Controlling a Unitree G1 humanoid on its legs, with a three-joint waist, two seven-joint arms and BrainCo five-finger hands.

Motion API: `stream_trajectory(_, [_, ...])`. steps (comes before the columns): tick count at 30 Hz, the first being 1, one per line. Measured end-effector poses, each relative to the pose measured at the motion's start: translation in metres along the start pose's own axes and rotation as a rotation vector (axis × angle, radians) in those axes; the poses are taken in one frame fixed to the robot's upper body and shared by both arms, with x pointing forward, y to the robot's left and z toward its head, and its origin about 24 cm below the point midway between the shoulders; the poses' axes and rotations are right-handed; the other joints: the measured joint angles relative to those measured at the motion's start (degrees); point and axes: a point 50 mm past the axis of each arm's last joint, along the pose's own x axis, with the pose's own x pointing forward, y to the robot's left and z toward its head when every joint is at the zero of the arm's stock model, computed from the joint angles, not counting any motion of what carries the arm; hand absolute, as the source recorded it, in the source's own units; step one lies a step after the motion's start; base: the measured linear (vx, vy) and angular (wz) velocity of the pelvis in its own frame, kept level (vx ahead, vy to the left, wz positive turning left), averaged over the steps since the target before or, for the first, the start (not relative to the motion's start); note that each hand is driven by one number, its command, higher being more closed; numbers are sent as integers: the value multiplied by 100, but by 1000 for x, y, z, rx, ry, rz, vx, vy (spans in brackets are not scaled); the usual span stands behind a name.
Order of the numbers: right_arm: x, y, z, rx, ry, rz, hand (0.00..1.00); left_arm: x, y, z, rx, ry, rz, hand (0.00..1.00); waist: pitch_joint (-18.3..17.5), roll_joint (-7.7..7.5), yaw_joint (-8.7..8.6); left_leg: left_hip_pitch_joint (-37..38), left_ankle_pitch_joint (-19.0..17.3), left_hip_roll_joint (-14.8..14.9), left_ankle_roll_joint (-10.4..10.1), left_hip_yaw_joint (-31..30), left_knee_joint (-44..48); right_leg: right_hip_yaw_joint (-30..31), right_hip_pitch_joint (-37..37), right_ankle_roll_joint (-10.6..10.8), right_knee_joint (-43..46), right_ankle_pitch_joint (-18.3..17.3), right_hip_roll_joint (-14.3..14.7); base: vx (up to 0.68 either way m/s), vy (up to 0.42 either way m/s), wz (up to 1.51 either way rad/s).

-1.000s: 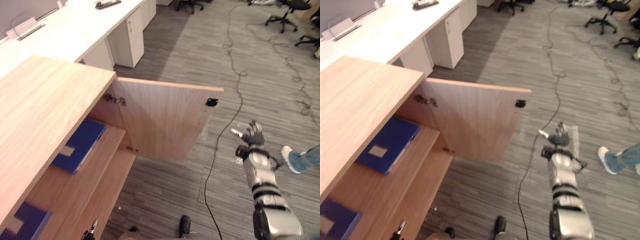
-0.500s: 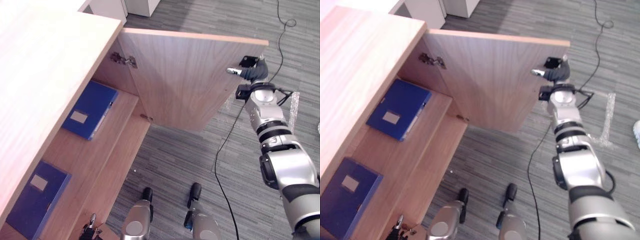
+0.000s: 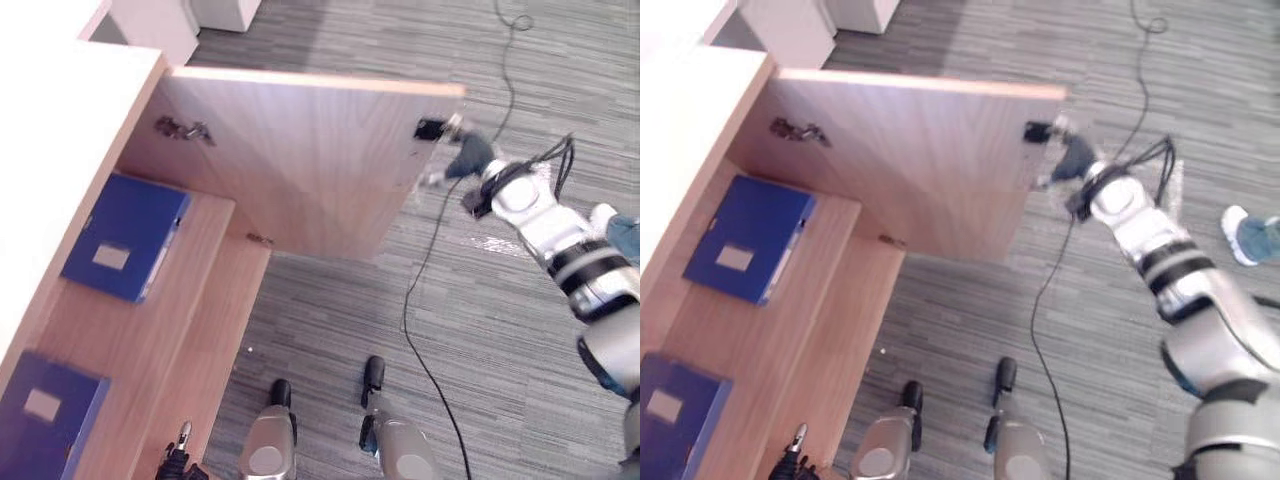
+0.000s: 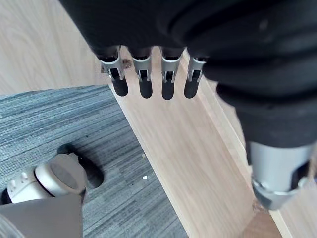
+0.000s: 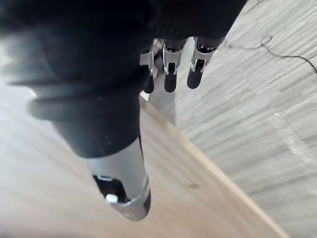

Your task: Walk over to the cabinet, pick up the folder, carry it to the office cabinet, place the folder inside the office cabinet, then close the office cabinet door

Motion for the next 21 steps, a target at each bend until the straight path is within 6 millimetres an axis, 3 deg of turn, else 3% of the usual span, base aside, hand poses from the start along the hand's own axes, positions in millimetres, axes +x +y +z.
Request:
stream_trajectory(1, [-5, 28, -3, -45, 5, 160, 0, 1, 3, 4, 6, -11, 1, 0, -104, -28, -15, 62, 22, 78, -39, 28, -92, 15, -2, -40, 0, -28, 77, 99, -65, -23])
stream_trajectory(2, [-8, 42, -3, -63, -2, 239, 0, 2, 3, 6, 6, -14, 2, 0, -138, -43, -20, 91, 34, 108, -58, 29, -133, 15, 4, -59, 0, -41, 111, 80, -60, -12])
stream_trajectory(4, [-21, 94, 10, -119, -80, 539, 0, 7, 1, 16, -5, -35, 5, 0, -190, -80, -7, 298, 118, 234, -161, 24, -331, 2, 128, -146, -1, -102, 239, 71, -50, 0])
stream_trajectory(5, [-25, 107, 16, -122, -111, 611, 0, 8, 0, 18, -9, -37, 7, 0, -204, -92, 0, 363, 140, 262, -173, 24, -387, 1, 163, -169, -2, -119, 267, 55, -38, 4])
stream_trajectory(6, [-32, 135, 29, -100, -181, 738, 0, 8, 1, 18, -7, -36, 11, 0, -324, -147, 17, 413, 200, 290, -192, 18, -476, -1, 170, -216, -2, -153, 300, 45, -27, 5])
stream_trajectory(9, [-43, 186, 69, -39, -369, 921, 0, 10, -1, 19, -14, -27, 12, 0, -513, -244, 83, 462, 370, 301, -221, -109, -659, -86, 176, -239, -4, -168, 315, 29, -24, 20])
stream_trajectory(13, [-47, 210, 86, -53, -438, 990, 0, 10, 8, 22, -51, -33, 48, 0, -669, -467, 352, 609, 495, 259, -228, -264, -775, -255, 366, -250, -7, -176, 262, -17, 17, 25])
stream_trajectory(17, [-52, 232, 87, -80, -440, 1046, 0, 9, 23, 24, -82, -33, 99, 0, -810, -690, 435, 613, 543, 178, -156, -544, -838, -523, 545, -246, -33, -242, 180, -23, 35, 38])
stream_trajectory(21, [-58, 248, 84, -86, -429, 1084, 0, 8, 31, 23, -124, -35, 135, 0, -852, -757, 632, 566, 638, 123, -64, -868, -877, -931, 726, -243, -5, -303, 107, -12, 24, 55])
